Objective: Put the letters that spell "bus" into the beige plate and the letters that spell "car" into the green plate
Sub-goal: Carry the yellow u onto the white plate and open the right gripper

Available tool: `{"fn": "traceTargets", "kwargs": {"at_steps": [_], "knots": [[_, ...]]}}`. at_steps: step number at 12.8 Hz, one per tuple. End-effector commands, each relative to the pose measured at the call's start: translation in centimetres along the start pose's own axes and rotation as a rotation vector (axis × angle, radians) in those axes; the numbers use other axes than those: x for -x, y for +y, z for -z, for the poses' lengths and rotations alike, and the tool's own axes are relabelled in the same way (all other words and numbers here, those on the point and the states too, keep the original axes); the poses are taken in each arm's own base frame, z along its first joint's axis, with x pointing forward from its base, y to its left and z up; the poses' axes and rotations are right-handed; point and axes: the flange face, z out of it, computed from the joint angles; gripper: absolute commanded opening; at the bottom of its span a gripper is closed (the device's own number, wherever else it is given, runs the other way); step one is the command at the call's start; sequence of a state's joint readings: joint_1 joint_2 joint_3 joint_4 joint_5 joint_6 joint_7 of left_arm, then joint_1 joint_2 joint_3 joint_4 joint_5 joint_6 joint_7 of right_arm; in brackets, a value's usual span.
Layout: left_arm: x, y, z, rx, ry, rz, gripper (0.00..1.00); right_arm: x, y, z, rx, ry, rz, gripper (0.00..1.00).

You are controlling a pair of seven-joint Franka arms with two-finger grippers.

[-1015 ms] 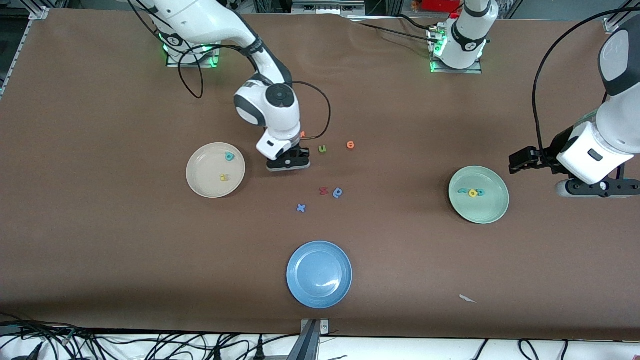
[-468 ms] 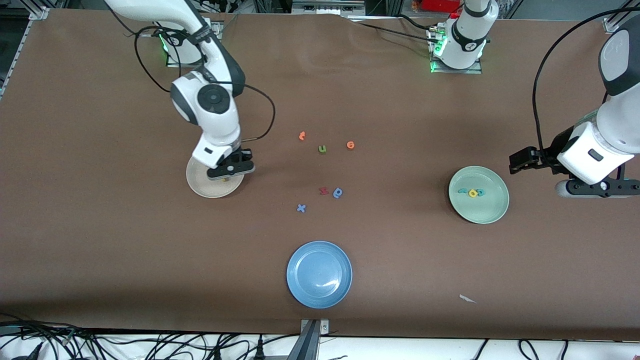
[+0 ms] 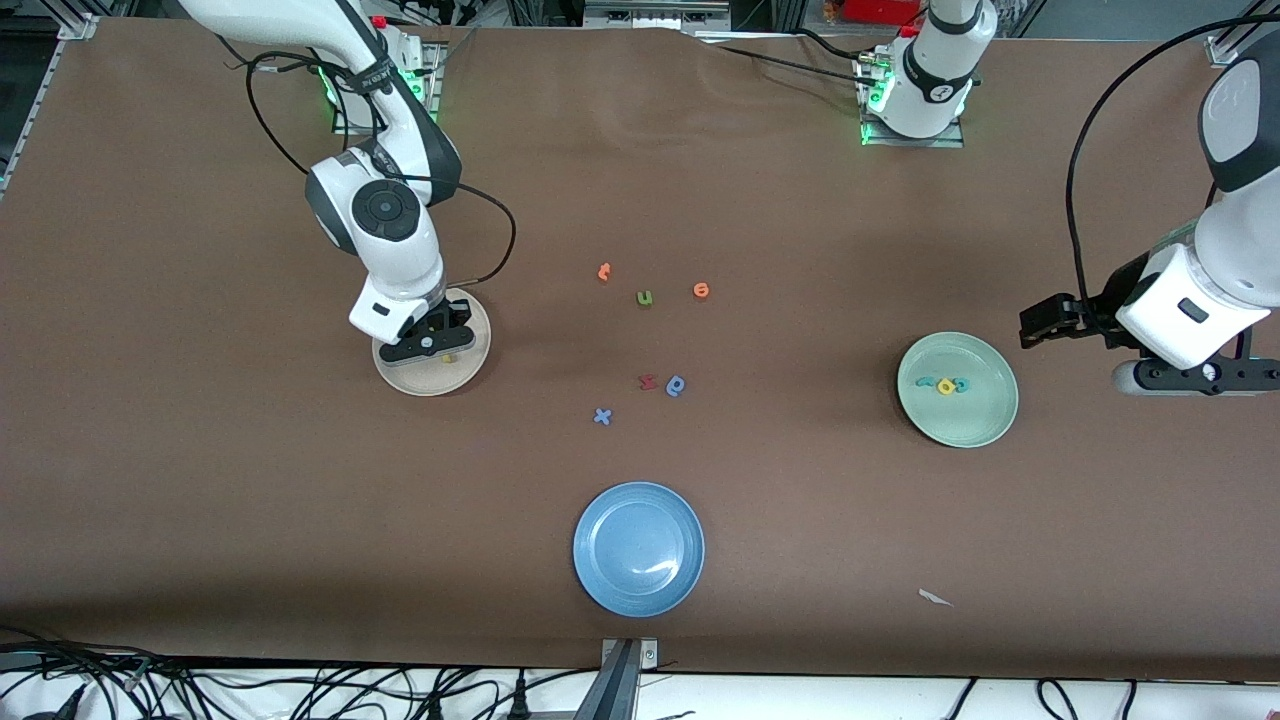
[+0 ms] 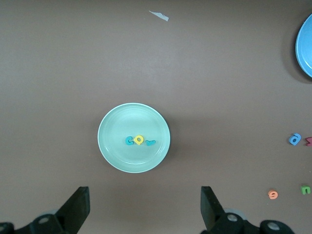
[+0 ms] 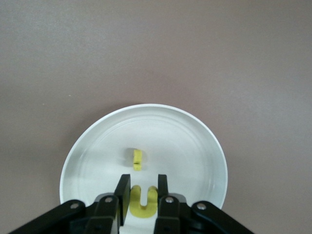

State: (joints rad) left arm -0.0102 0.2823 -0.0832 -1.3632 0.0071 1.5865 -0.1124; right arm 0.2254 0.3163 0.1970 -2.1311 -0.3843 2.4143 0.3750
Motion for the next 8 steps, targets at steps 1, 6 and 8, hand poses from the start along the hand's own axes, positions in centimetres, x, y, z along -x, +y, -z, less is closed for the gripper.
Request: {"fn": "traceTargets", "kwargs": {"at_steps": [1, 6, 8], "knots": [[0.3, 0.1, 0.8, 0.019, 0.011, -0.005, 1.00, 0.7, 0.1, 0.9, -0.042, -0.001, -0.043, 1.00], [0.3, 0.2, 0.8, 0.019, 0.011, -0.008, 1.00, 0.4, 0.3, 1.5, -0.044, 0.010, -0.044, 1.00], [0.3, 0.2, 0.8, 0.019, 0.011, -0.008, 1.00, 0.3, 1.5, 2.4, -0.043, 0.020, -0.064, 1.00]]}}
